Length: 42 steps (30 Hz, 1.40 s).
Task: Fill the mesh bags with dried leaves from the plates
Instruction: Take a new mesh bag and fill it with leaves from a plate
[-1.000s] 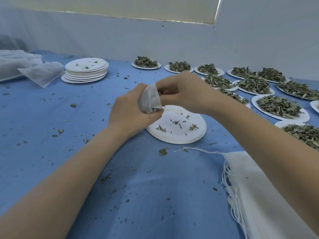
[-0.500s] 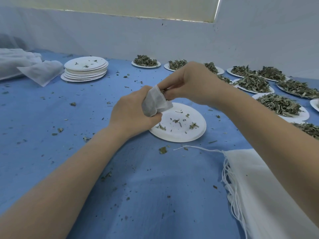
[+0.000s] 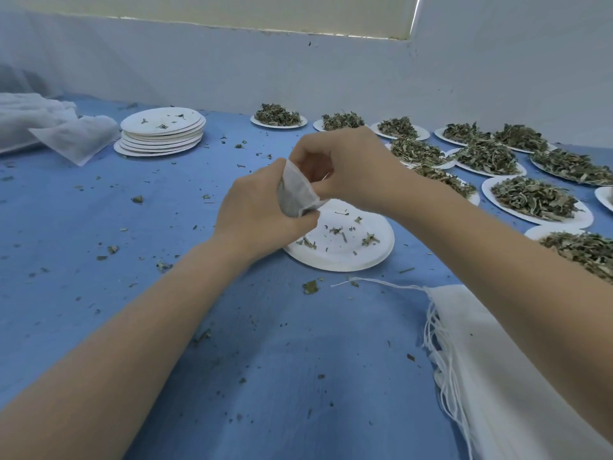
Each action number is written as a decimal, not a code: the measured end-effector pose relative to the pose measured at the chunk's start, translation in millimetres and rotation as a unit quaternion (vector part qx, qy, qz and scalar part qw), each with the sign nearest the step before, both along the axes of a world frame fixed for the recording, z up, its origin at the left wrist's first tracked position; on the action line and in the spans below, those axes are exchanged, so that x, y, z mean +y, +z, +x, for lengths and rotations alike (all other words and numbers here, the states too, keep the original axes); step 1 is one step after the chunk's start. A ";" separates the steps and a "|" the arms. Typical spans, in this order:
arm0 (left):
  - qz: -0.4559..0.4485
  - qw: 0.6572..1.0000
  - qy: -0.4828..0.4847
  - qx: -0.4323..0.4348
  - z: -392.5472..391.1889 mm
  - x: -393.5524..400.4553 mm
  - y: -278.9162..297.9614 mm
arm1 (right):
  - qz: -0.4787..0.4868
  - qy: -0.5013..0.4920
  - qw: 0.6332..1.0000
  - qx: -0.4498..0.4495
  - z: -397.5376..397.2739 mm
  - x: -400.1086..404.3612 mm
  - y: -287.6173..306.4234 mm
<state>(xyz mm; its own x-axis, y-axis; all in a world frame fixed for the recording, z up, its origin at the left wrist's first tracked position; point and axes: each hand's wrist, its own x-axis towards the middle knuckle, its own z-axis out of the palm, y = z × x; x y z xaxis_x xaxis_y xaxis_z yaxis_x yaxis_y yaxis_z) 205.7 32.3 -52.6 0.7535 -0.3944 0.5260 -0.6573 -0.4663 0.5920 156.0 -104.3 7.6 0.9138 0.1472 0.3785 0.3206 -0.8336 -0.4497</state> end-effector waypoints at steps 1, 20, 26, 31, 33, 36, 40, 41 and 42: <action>-0.015 1.000 0.001 0.002 -0.7 -0.5 1.3 | 0.004 0.000 1.000 0.018 0.1 2.0 -0.1; 0.012 0.998 0.062 -0.027 22.3 21.4 1.5 | -0.174 -0.076 0.970 0.153 40.8 -8.3 -37.6; 0.009 0.998 0.062 -0.024 24.3 22.4 -1.0 | -0.268 -0.048 0.950 0.150 23.1 -12.8 -46.2; 0.015 0.998 0.057 -0.016 21.6 22.3 -0.4 | -0.185 -0.052 0.975 0.115 12.2 -20.7 -43.2; 0.020 0.998 0.057 -0.014 20.3 21.0 -1.2 | -0.178 -0.053 0.975 0.120 10.4 -20.6 -44.0; 0.052 0.997 0.057 -0.017 19.3 17.7 -3.6 | -0.180 -0.048 0.975 0.124 2.1 -22.4 -44.5; 0.102 0.993 0.046 -0.033 17.0 14.0 -5.2 | -0.187 -0.029 0.970 0.156 -16.4 -33.8 -35.7; 0.111 0.992 0.045 -0.037 16.4 13.5 -5.1 | -0.175 -0.034 0.972 0.155 -20.1 -37.6 -33.2; 0.116 0.991 0.045 -0.041 15.7 13.3 -5.1 | -0.163 -0.049 0.974 0.147 -22.4 -42.2 -31.5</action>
<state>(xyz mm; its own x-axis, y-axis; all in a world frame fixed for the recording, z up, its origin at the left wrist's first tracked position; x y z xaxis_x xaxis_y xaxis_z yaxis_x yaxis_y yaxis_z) 221.4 45.6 -57.6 0.7494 -0.4455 0.4898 -0.6485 -0.6428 0.4077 133.6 -146.4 -23.9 0.9914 0.1228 0.0451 0.1297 -0.9677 -0.2163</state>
